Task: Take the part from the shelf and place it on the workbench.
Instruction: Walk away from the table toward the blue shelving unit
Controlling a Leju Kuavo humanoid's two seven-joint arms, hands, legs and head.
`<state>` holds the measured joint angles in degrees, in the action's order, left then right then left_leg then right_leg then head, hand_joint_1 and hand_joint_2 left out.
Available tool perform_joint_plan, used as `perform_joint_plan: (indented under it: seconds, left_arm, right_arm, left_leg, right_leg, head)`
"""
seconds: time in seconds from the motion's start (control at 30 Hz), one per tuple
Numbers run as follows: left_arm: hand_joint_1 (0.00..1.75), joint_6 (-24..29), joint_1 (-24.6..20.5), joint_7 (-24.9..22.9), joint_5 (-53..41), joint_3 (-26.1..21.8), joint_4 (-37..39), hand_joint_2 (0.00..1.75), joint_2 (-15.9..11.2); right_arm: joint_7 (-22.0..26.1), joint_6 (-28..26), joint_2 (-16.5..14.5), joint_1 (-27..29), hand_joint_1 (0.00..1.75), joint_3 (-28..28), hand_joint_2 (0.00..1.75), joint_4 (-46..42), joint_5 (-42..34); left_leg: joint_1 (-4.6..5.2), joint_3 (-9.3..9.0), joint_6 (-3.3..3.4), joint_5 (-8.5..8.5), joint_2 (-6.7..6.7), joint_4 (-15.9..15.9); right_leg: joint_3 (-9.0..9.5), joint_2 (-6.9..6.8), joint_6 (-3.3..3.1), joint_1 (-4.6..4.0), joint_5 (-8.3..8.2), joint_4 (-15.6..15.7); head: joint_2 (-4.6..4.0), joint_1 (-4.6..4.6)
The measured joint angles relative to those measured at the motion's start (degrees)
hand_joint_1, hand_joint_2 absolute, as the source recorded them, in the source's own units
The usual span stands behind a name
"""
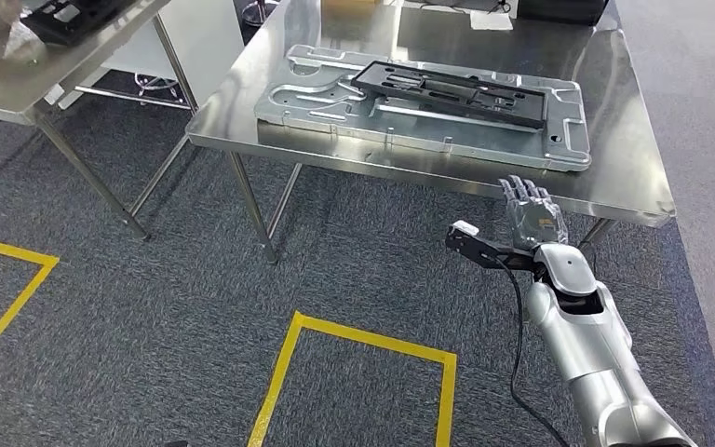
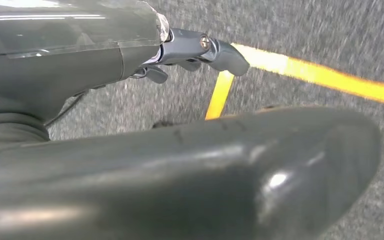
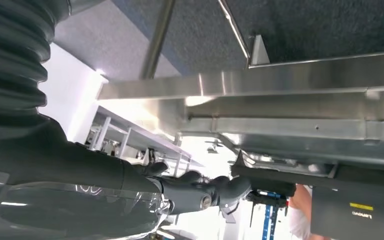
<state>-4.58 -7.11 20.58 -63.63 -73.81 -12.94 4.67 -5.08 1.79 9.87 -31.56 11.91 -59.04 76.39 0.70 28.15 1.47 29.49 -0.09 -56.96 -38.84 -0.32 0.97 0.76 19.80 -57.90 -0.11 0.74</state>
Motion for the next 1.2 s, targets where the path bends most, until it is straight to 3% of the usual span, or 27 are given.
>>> perform_joint_plan:
  seconds: [0.03, 0.07, 0.1, 0.17, 0.2, 0.23, 0.3, 0.33, 0.37, 0.43, 0.47, 0.53, 0.57, 0.6, 0.63, 0.7, 0.73, 0.77, 0.83, 0.87, 0.93, 0.97, 1.0, 1.03, 1.1, 1.13, 1.2]
  left_arm:
    - [0.0, 0.01, 0.01, 0.01, -0.03, 0.0, 0.01, 0.0, 0.03]
    - [0.0, 0.01, -0.04, 0.01, -0.07, 0.0, 0.01, 0.0, 0.06]
    - [0.0, 0.01, -0.08, 0.04, -0.08, 0.0, 0.02, 0.0, 0.09]
    - [0.0, -0.01, -0.04, 0.16, 0.03, -0.01, 0.02, 0.0, 0.13]
    - [0.0, -0.03, 0.04, 0.27, 0.15, -0.02, 0.02, 0.0, 0.15]
    - [0.0, -0.05, 0.14, 0.37, 0.34, -0.02, 0.02, 0.0, 0.21]
    - [0.0, -0.08, 0.29, 0.56, 0.83, -0.07, 0.02, 0.0, 0.43]
    - [0.0, -0.08, 0.38, 0.6, 1.13, -0.13, 0.02, 0.0, 0.57]
    - [0.0, -0.04, 0.47, 0.62, 1.45, -0.21, 0.02, 0.0, 0.69]
    - [0.0, 0.19, 0.6, 0.63, 2.27, -0.46, 0.02, 0.0, 0.94]
    - [0.0, 0.41, 0.64, 0.63, 2.73, -0.7, 0.02, 0.0, 1.05]
    - [0.0, 0.98, 0.83, 0.63, 3.55, -1.37, 0.02, 0.0, 1.24]
    - [0.0, 1.36, 1.04, 0.61, 3.82, -1.69, 0.02, 0.0, 1.3]
    - [0.0, 1.84, 1.28, 0.57, 4.09, -2.0, 0.02, 0.0, 1.35]
    - [0.0, 2.34, 1.49, 0.53, 4.34, -2.29, 0.02, 0.0, 1.4]
    - [0.0, 3.39, 1.72, 0.45, 4.81, -2.85, 0.02, 0.0, 1.62]
    - [0.0, 3.84, 1.75, 0.42, 5.02, -3.06, 0.02, 0.0, 1.74]
    - [0.0, 4.28, 1.78, 0.37, 5.18, -3.25, 0.02, 0.0, 1.85]
    - [0.0, 5.04, 1.84, 0.21, 5.61, -3.65, 0.02, 0.0, 2.02]
    - [0.0, 5.43, 1.81, 0.14, 5.97, -3.91, 0.02, 0.0, 2.11]
    - [0.0, 6.35, 1.55, 0.1, 6.99, -4.5, 0.0, 0.0, 2.38]
    - [0.0, 6.78, 1.35, 0.1, 7.41, -4.81, -0.01, 0.0, 2.5]
    - [0.0, 7.13, 1.22, 0.1, 7.68, -5.11, -0.02, 0.0, 2.6]
    - [0.0, 7.42, 1.24, 0.08, 7.76, -5.37, -0.04, 0.0, 2.65]
    - [0.0, 7.92, 1.65, 0.02, 7.65, -5.76, -0.08, 0.0, 2.71]
    - [0.0, 8.12, 1.92, -0.03, 7.52, -5.86, -0.11, 0.0, 2.71]
    - [0.0, 8.19, 2.17, -0.07, 7.3, -5.95, -0.16, 0.0, 2.7]
  right_arm:
    - [0.17, -0.11, -0.31, 0.65, 0.0, -0.39, 0.87, 0.13, 0.03]
    - [0.43, -0.24, -0.63, 1.32, 0.0, -0.85, 0.44, 0.3, -0.04]
    - [0.76, -0.44, -0.97, 1.96, 0.0, -1.37, 0.0, 0.48, -0.3]
    - [1.57, -1.22, -1.9, 3.38, 0.0, -2.73, 0.0, 0.83, -1.88]
    - [2.03, -1.8, -2.57, 4.33, 0.0, -3.53, 0.0, 0.92, -3.11]
    - [2.59, -2.43, -3.29, 5.61, 0.0, -4.45, 0.0, 0.97, -4.58]
    - [4.19, -3.85, -5.15, 9.07, 0.0, -6.84, 0.0, 0.76, -8.42]
    - [5.15, -4.66, -6.2, 11.04, 0.0, -8.32, 0.0, 0.51, -10.61]
    - [6.13, -5.57, -7.34, 13.0, 0.0, -9.89, 0.0, 0.13, -12.7]
    - [8.07, -7.72, -9.25, 16.99, 0.0, -12.78, 0.0, -0.68, -15.79]
    - [9.38, -8.87, -10.06, 19.17, 0.0, -14.24, 0.0, -0.87, -16.88]
    - [12.72, -11.03, -11.69, 23.5, 0.0, -17.82, 0.0, -0.11, -18.22]
    - [14.54, -12.0, -12.46, 25.26, 0.0, -20.02, 0.0, 1.02, -18.22]
    - [16.4, -13.0, -13.16, 26.64, 0.0, -22.69, 0.0, 2.76, -17.76]
    - [18.11, -13.97, -13.75, 27.7, 0.0, -25.6, 0.0, 4.88, -17.07]
    - [20.7, -15.98, -14.45, 29.43, 0.0, -32.78, 0.0, 10.5, -15.22]
    - [21.03, -16.88, -14.64, 30.16, 0.0, -36.44, 0.0, 13.58, -14.36]
    - [20.65, -17.63, -14.75, 30.76, 0.0, -39.94, 0.0, 16.69, -13.55]
    - [18.35, -18.37, -14.88, 31.46, 0.0, -45.65, 0.0, 21.95, -12.32]
    - [16.75, -18.26, -14.96, 31.56, 0.0, -48.0, 0.0, 24.1, -11.97]
    - [12.23, -17.07, -15.24, 31.53, 0.0, -52.58, 0.0, 28.28, -11.94]
    - [9.57, -16.26, -15.45, 31.35, 0.0, -54.73, 0.0, 30.18, -12.23]
    - [6.76, -15.47, -15.76, 31.13, 0.0, -56.83, 0.0, 32.01, -12.66]
    - [4.53, -14.95, -16.09, 30.93, 0.0, -58.67, 0.0, 33.47, -13.16]
    - [1.3, -14.32, -16.86, 30.67, 0.0, -61.97, 0.0, 36.01, -14.23]
    - [0.23, -14.18, -17.28, 30.66, 0.0, -63.47, 0.0, 37.11, -14.9]
    - [-1.39, -14.03, -18.11, 30.7, 0.0, -66.35, 0.0, 39.04, -16.18]
  left_leg:
    - [-0.04, 0.31, 0.3, -0.91, 0.13, 0.57]
    - [-0.15, 0.68, 0.65, -1.87, 0.26, 1.22]
    - [-0.34, 1.27, 0.98, -2.97, 0.38, 1.75]
    - [-0.46, 3.21, 1.4, -4.99, 0.46, 2.14]
    - [-0.45, 4.37, 1.41, -5.89, 0.49, 2.1]
    - [-0.47, 5.58, 1.34, -6.76, 0.52, 2.0]
    - [-0.63, 7.96, 1.09, -8.33, 0.55, 1.63]
    - [-0.75, 9.18, 0.87, -9.02, 0.54, 1.26]
    - [-0.82, 10.29, 0.56, -9.62, 0.34, 0.74]
    - [-0.85, 11.83, -0.19, -10.67, -0.09, -0.33]
    - [-0.87, 12.15, -0.6, -11.27, -0.37, -0.53]
    - [-1.03, 12.36, -1.34, -12.36, -0.79, -0.29]
    - [-1.15, 12.7, -1.69, -11.66, -0.85, -0.6]
    - [-1.27, 13.24, -2.01, -9.7, -0.79, -1.79]
    - [-1.39, 13.97, -2.32, -6.73, -0.6, -3.96]
    - [-1.5, 15.63, -2.9, -0.82, -0.35, -11.35]
    - [-1.58, 16.19, -3.16, -0.01, -0.31, -15.28]
    - [-1.72, 16.31, -3.36, -0.79, -0.26, -18.46]
    - [-2.08, 14.29, -3.6, -4.65, -0.02, -19.68]
    - [-2.25, 11.41, -3.63, -5.53, 0.6, -16.93]
    - [-2.16, 3.96, -3.37, -2.99, 2.47, -7.58]
    - [-2.01, 1.09, -2.95, -1.09, 3.19, -3.43]
    - [-1.78, -0.18, -2.42, 0.29, 3.27, -1.07]
    - [-1.61, -0.11, -1.71, 0.62, 2.87, -0.33]
    - [-1.5, 0.47, -0.63, -0.02, 2.08, -0.05]
    - [-1.42, 0.83, -0.11, -0.5, 1.76, 0.06]
    - [-1.02, 1.82, 0.67, -1.37, 0.97, 0.04]
  right_leg:
    - [-0.09, 0.06, 0.32, 0.08, -0.22, 0.3]
    - [-0.38, 0.14, 0.57, 0.05, 0.73, 0.03]
    - [-0.81, 0.23, 0.77, 0.03, 2.81, -1.09]
    - [-2.0, 0.29, 1.07, 0.11, 9.65, -7.14]
    - [-2.43, 0.3, 1.26, 0.15, 11.95, -10.93]
    - [-2.51, 0.3, 1.45, 0.19, 12.79, -14.31]
    - [-0.45, 0.29, 1.8, 0.38, 9.97, -16.32]
    - [1.99, 0.26, 1.93, 0.53, 8.41, -14.52]
    - [5.56, 0.46, 1.96, 0.61, 8.14, -10.88]
    - [12.5, 1.09, 1.47, 0.57, 11.03, -1.8]
    - [14.49, 1.29, 1.07, 0.39, 12.47, 1.1]
    - [14.65, 0.64, 0.09, 0.23, 12.56, 2.26]
    - [14.16, 0.19, -0.45, 0.29, 12.03, 2.24]
    - [13.51, -0.25, -0.98, 0.43, 11.38, 2.27]
    - [12.75, -0.67, -1.36, 0.57, 10.71, 2.31]
    - [11.16, -1.61, -1.56, 0.55, 9.46, 2.28]
    - [10.35, -2.21, -1.46, 0.54, 8.85, 2.2]
    - [9.49, -2.88, -1.32, 0.54, 8.28, 2.07]
    - [7.91, -3.96, -0.94, 0.59, 7.4, 1.61]
    - [7.23, -4.34, -0.67, 0.63, 7.08, 1.27]
    - [6.44, -4.84, 0.03, 0.55, 6.71, 0.42]
    - [6.2, -5.15, 0.47, 0.46, 6.51, 0.06]
    - [6.08, -5.56, 0.93, 0.43, 6.3, -0.13]
    - [6.02, -6.05, 1.39, 0.51, 6.03, -0.16]
    - [5.52, -4.95, 2.12, 0.89, 6.83, -1.05]
    - [4.8, -3.63, 2.25, 0.98, 8.5, -2.88]
    - [2.24, -0.98, 2.08, 0.86, 13.4, -9.41]
  head:
    - [0.0, 0.08]
    - [0.0, 0.08]
    - [0.0, -0.04]
    - [0.0, -0.26]
    - [0.0, -0.31]
    - [0.0, -0.32]
    - [0.0, -0.32]
    - [0.0, -0.32]
    - [0.0, -0.33]
    - [0.0, -0.26]
    - [0.0, -0.26]
    - [0.0, -0.33]
    - [0.0, -0.35]
    - [0.0, -0.26]
    - [0.0, -0.15]
    - [0.0, 0.08]
    - [0.0, 0.08]
    - [0.0, 0.09]
    - [0.0, 0.09]
    - [0.0, 0.09]
    - [0.0, 0.09]
    - [0.0, 0.08]
    - [0.0, 0.05]
    - [0.0, 0.05]
    - [0.0, 0.02]
    - [0.0, -0.01]
    - [0.0, -0.09]
